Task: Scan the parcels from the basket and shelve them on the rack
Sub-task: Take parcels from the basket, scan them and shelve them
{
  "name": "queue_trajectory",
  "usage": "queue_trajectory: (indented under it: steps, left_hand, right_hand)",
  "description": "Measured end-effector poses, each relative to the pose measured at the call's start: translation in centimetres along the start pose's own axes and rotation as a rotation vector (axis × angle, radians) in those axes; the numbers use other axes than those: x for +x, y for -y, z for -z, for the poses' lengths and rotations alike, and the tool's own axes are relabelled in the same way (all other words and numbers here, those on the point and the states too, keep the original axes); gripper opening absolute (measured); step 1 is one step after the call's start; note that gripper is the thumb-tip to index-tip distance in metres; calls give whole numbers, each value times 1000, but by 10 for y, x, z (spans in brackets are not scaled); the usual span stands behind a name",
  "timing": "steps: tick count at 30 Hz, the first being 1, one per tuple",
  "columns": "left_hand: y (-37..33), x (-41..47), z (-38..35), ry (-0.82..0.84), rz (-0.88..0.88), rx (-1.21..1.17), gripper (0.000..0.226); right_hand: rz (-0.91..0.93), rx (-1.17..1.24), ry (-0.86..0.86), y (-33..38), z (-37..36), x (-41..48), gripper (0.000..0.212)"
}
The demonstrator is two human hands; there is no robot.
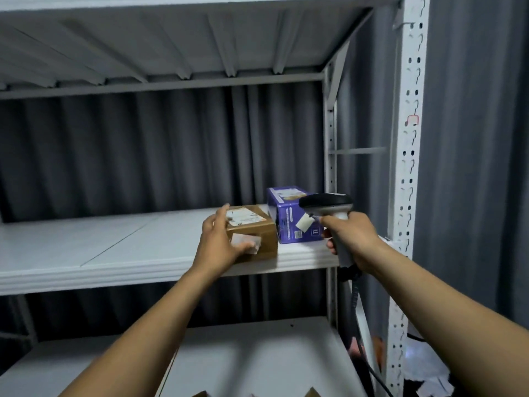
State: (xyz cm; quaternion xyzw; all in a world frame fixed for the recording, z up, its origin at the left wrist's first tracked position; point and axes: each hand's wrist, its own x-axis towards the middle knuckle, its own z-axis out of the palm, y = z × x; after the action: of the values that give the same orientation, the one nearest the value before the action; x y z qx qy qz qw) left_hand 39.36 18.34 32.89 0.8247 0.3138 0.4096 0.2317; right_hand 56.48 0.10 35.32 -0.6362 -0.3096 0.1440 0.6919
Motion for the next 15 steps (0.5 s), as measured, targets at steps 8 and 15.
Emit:
queue_trajectory:
  steps: [8, 15]
  left_hand:
    - [3, 48, -24, -52, -105, 387, 57]
    - [10, 87, -54, -6, -96, 446, 53]
  right_hand:
    - [27, -101, -36, -8, -10, 45, 15]
    - [42, -172, -75, -23, -12, 63, 15]
